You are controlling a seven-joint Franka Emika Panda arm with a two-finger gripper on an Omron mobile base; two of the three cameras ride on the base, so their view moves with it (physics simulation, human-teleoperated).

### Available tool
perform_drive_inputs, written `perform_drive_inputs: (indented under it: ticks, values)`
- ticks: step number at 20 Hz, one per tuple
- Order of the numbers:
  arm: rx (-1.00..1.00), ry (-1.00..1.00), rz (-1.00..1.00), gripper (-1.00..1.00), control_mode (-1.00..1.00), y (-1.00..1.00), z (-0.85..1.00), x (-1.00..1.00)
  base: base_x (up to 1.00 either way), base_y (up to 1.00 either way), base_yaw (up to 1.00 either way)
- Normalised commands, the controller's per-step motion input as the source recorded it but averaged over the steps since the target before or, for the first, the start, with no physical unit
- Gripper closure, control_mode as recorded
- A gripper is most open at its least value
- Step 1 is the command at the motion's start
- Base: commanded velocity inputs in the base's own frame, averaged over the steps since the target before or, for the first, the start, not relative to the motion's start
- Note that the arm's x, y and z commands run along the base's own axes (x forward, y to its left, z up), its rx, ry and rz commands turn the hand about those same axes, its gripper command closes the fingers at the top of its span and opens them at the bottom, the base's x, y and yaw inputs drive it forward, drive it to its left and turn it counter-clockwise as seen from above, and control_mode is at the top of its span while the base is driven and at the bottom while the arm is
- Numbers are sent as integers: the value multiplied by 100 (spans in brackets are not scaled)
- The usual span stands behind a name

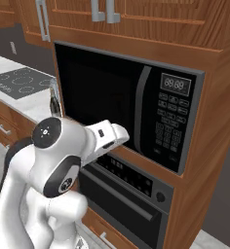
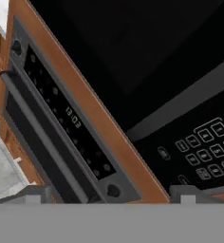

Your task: Place the microwavable item in the microwave. Then, close the microwave door and press the start button.

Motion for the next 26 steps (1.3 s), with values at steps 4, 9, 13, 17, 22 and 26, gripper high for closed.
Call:
perform_drive_inputs:
  ticks: [4, 9, 13, 17, 22, 26]
  values:
    - [26, -5, 24, -100, -100, -37, -17, -76, 0, 0, 0]
    - [25, -20, 15, -100, -100, -16, -50, -6, 0, 0, 0]
    - [15, -20, 7, -100, -100, 0, -40, 19, 0, 0, 0]
    - [7, -23, 2, -100, -100, -1, -21, 25, 0, 0, 0]
    - [5, -28, 1, -100, -100, -5, -7, 19, 0, 0, 0]
    - [2, -22, 0, -100, -100, -13, -15, 21, 0, 0, 0]
